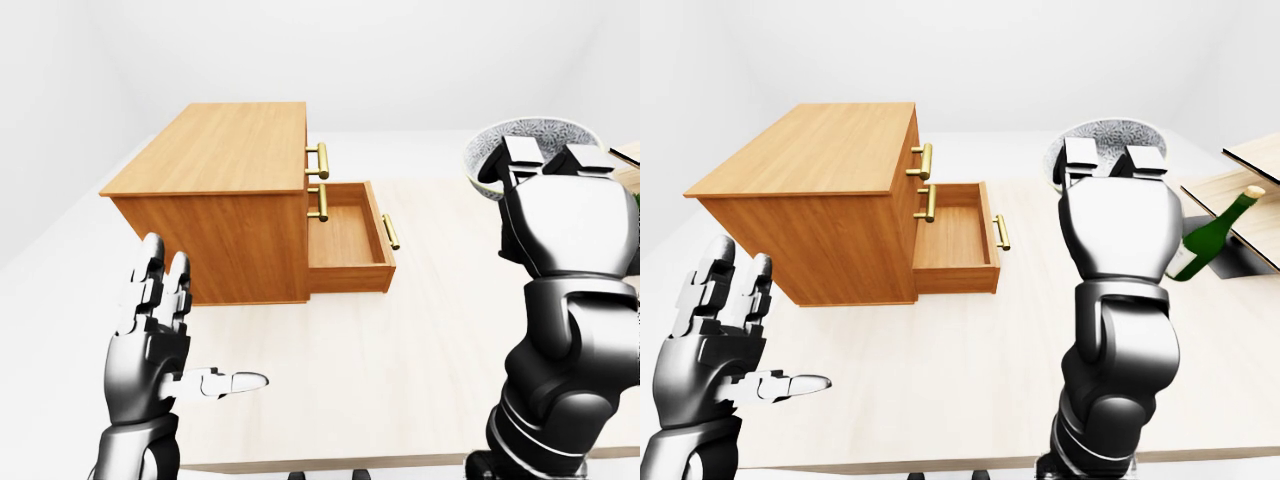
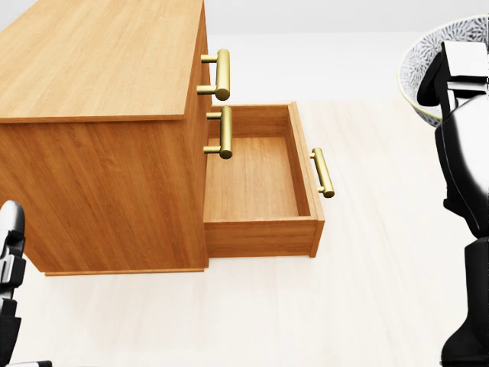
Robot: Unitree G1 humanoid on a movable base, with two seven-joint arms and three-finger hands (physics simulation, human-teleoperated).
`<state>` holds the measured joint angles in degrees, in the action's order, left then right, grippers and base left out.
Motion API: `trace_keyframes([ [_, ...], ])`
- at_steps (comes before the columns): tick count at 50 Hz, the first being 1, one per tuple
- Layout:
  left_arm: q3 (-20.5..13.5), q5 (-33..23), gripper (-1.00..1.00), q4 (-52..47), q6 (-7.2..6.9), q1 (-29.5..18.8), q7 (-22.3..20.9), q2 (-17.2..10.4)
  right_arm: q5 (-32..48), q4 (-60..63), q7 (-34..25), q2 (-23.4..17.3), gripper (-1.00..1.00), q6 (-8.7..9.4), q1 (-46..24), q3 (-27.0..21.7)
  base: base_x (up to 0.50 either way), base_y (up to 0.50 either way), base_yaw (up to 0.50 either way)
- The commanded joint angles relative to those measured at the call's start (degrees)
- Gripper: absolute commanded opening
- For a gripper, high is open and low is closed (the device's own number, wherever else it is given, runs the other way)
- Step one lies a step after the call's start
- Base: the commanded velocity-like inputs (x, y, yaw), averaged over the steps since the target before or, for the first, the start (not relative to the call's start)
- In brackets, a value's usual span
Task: Put the bowl on top of the cabinet.
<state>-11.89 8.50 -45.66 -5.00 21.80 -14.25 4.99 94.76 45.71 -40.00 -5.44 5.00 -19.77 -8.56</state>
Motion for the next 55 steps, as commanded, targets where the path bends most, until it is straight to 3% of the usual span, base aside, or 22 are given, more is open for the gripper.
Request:
trace_keyframes([
  [1,0.1,0.0,1.00,-0.2,0.00,0.2,-0.1,0.1,1.2,-9.7,0.0,-2.7,-1.00,0.00,-14.2,0.6,0.00,0.00,0.00],
  [11,0.0,0.0,1.00,-0.3,0.00,0.1,-0.1,0.1,-0.6,-24.8,0.0,-5.0,-1.00,0.00,-30.4,3.5,0.00,0.00,0.00],
  [21,1.0,-0.9,1.00,0.4,0.00,0.4,0.2,0.1,-1.8,-35.8,0.0,-2.2,-1.00,0.00,-43.8,7.2,0.00,0.00,0.00],
  [32,1.0,-0.6,1.00,0.3,0.00,0.7,0.2,-0.2,-5.0,-47.6,0.0,0.7,-1.00,0.00,-52.7,9.4,0.00,0.00,0.00],
  [41,1.3,-1.1,1.00,0.9,0.00,0.1,0.7,-0.3,-11.0,-60.1,0.0,6.1,-1.00,0.00,-59.5,11.8,0.00,0.00,0.00],
  [55,1.8,-1.5,1.00,1.4,0.00,0.2,1.1,-0.5,-14.8,-63.7,0.0,11.4,-1.00,0.00,-63.1,14.0,0.00,0.00,0.00],
])
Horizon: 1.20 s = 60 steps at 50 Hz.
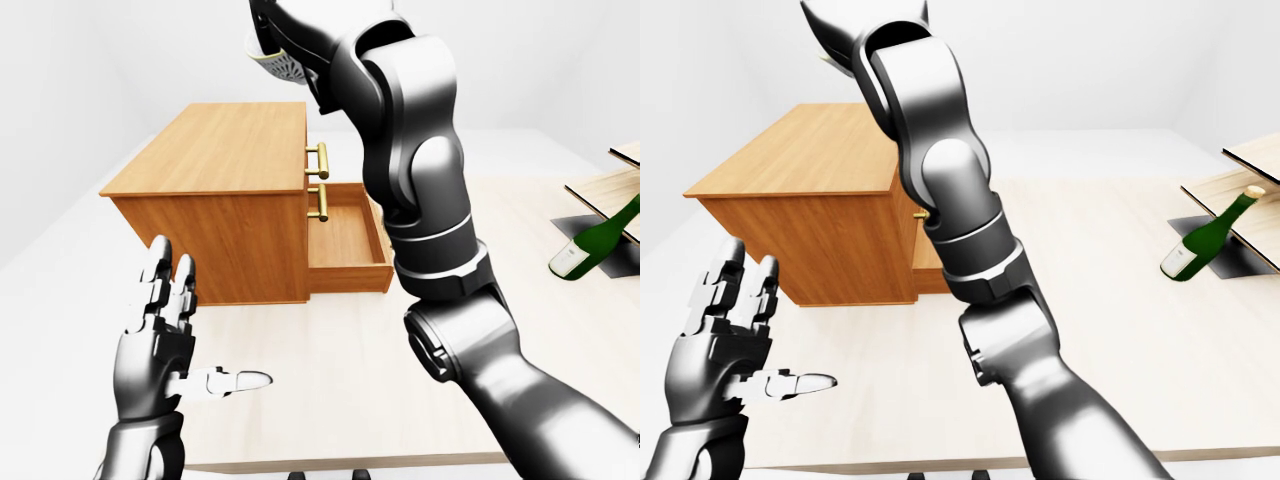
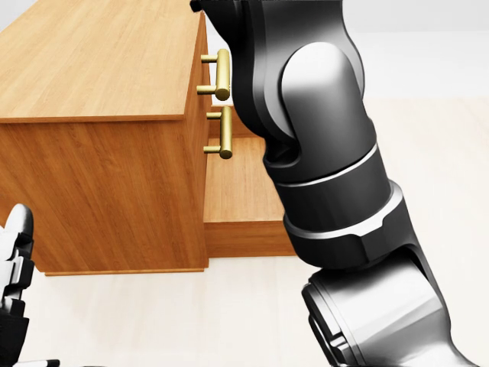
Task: Put the bowl on top of the cabinet.
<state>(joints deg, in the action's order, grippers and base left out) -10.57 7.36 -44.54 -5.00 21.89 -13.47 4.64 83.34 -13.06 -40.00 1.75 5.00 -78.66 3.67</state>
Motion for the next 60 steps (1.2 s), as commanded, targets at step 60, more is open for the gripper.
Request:
trace_keyframes([
  [60,0.2,-0.1,1.00,0.8,0.00,-0.2,0.3,-0.3,-9.0,-12.7,0.0,7.9,-1.00,0.00,-2.5,2.9,0.00,0.00,0.00],
])
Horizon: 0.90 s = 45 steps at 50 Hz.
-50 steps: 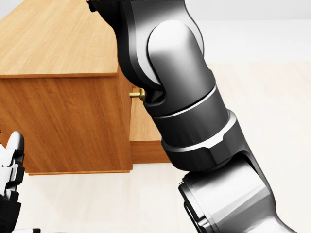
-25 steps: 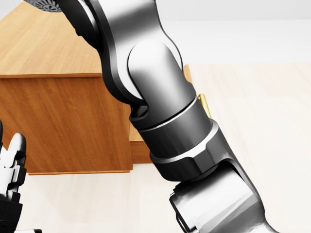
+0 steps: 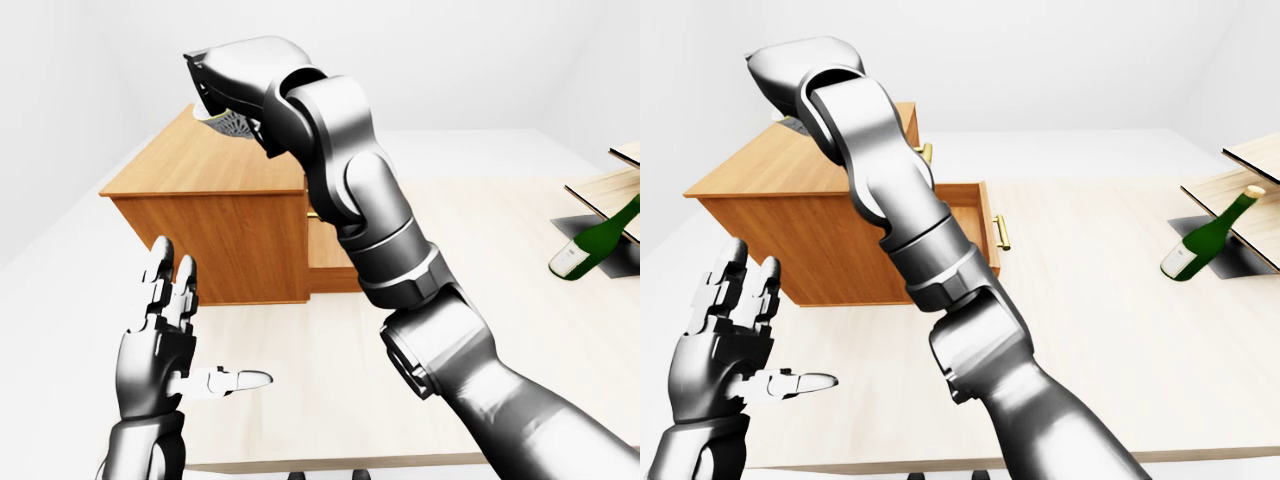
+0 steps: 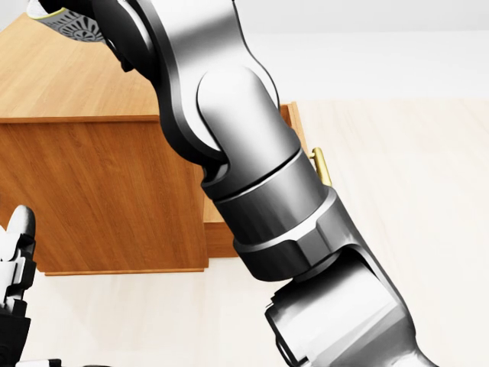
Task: Put the bowl on top of the cabinet.
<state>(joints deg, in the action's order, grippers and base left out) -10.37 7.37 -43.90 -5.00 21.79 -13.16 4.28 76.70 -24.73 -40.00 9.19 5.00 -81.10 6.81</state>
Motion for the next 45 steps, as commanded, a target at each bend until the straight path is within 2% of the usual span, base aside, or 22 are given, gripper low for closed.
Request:
trace_keyframes([
  [1,-0.1,0.0,1.00,0.1,0.00,-0.1,-0.1,0.1,-2.8,-1.6,0.0,0.4,-1.00,0.00,-0.3,-0.4,0.00,0.00,0.00],
  [7,0.2,-0.3,1.00,1.8,0.00,0.3,-0.4,0.4,-6.8,-5.0,0.0,-0.4,-1.00,0.00,-2.7,-1.1,0.00,0.00,0.00],
  [11,0.7,-0.6,1.00,3.2,1.03,0.5,-0.4,0.3,-9.2,-8.1,0.0,-1.0,-1.00,0.00,-4.5,-1.1,0.00,0.00,0.00],
  [16,1.0,-0.7,1.00,3.9,1.54,0.3,0.0,0.1,-12.2,-14.5,0.0,-1.5,-1.00,0.00,-8.0,-1.4,0.00,0.00,0.00],
  [32,1.0,-0.3,1.00,3.4,1.07,0.5,0.2,-0.3,-19.1,-27.2,0.0,-2.5,-1.00,0.00,-13.5,-1.5,0.00,0.00,0.00],
  [45,0.9,-0.1,1.00,3.2,0.92,0.6,0.2,-0.4,-20.3,-25.0,0.0,-1.5,-1.00,0.00,-12.5,-0.8,0.00,0.00,0.00],
])
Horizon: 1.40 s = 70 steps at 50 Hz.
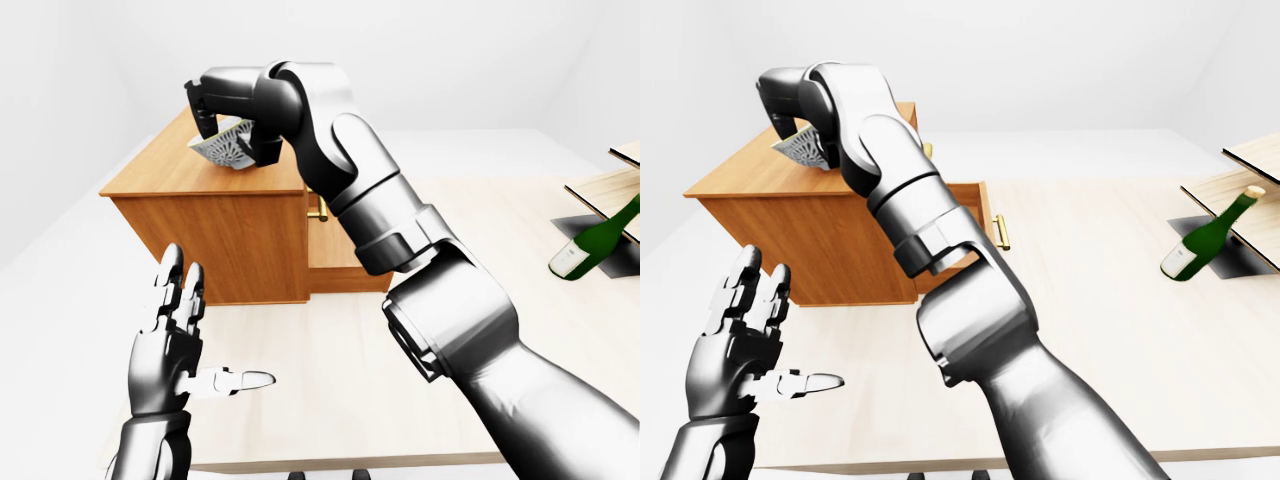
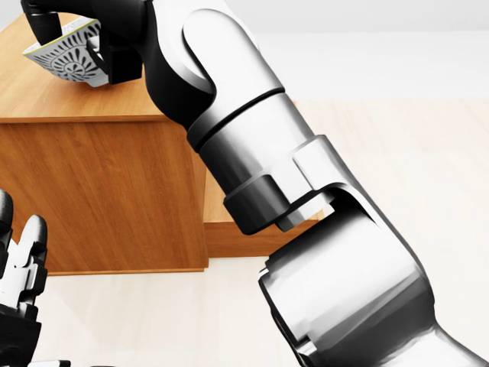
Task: Put the bowl on top of the cabinet.
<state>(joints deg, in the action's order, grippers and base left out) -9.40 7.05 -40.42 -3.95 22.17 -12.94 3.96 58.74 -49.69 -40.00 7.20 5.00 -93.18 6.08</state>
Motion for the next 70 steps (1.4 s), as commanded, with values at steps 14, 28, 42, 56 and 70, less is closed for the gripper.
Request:
trace_keyframes([
  [14,-1.0,0.8,1.00,-0.3,-0.83,-0.4,-0.4,0.1,-0.8,3.7,0.0,1.6,-1.00,0.00,2.2,1.1,0.00,0.00,0.00],
  [28,-0.7,0.5,1.00,-0.2,-0.58,-0.2,-0.4,0.1,1.3,5.3,0.0,1.5,1.00,0.00,2.6,0.7,0.00,0.00,0.00],
  [42,1.6,-1.1,1.00,0.6,1.45,0.9,-0.1,0.1,0.2,2.9,0.0,0.2,1.00,0.00,-0.7,-0.5,0.00,0.00,0.00],
  [56,2.1,-1.0,1.00,0.9,2.07,1.3,0.2,-0.4,1.5,8.6,0.0,-2.5,1.00,0.00,-3.1,-0.4,0.00,0.00,0.00],
  [70,0.8,0.3,1.00,-4.2,-1.05,1.6,-0.3,-0.3,10.1,29.5,0.0,-6.7,1.00,0.00,3.3,-1.4,0.00,0.00,0.00],
])
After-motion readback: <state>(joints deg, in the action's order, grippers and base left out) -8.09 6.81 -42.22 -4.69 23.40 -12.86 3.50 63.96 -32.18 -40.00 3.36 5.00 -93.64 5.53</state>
